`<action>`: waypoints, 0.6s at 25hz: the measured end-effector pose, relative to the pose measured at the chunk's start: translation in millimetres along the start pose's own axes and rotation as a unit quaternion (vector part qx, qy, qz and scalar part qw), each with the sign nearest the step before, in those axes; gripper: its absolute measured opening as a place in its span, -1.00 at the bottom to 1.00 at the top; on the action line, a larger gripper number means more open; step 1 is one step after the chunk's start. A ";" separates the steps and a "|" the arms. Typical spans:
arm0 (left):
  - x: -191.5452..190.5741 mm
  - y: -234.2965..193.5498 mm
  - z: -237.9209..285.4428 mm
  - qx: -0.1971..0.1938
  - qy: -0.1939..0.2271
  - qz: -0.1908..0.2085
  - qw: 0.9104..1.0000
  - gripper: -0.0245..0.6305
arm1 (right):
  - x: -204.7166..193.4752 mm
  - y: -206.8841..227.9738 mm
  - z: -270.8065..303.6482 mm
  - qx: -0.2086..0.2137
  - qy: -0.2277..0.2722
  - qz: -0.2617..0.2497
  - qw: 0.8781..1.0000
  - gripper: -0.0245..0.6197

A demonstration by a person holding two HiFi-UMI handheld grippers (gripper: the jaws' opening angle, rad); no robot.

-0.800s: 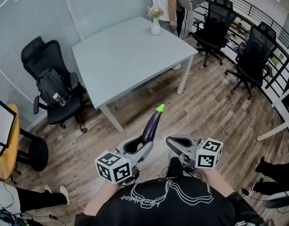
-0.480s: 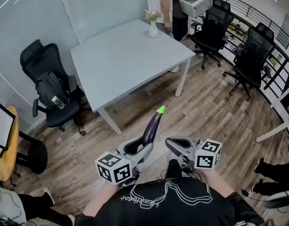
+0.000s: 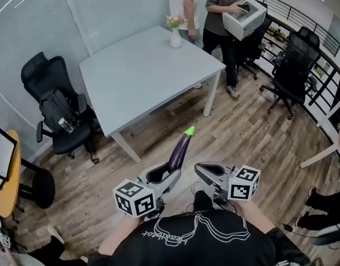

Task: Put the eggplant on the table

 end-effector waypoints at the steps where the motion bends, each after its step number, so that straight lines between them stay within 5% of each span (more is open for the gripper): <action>1: 0.7 -0.4 3.0 0.000 0.000 0.000 1.000 -0.35 | 1.0 3.0 -1.3 0.000 0.001 0.002 1.000 -0.90; 15: 41.6 -47.5 57.7 0.037 0.015 -0.019 0.999 -0.35 | 49.9 79.4 25.1 0.029 0.000 0.021 0.999 -0.90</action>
Point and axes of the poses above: the fingertips, and each gripper's own axes: z forward along the fingers, y to its right, x out of its top, the point moved 2 cm from there along -z, backward along the fingers, and after that the axes turned 1 degree about -z, right-handed, at the moved point
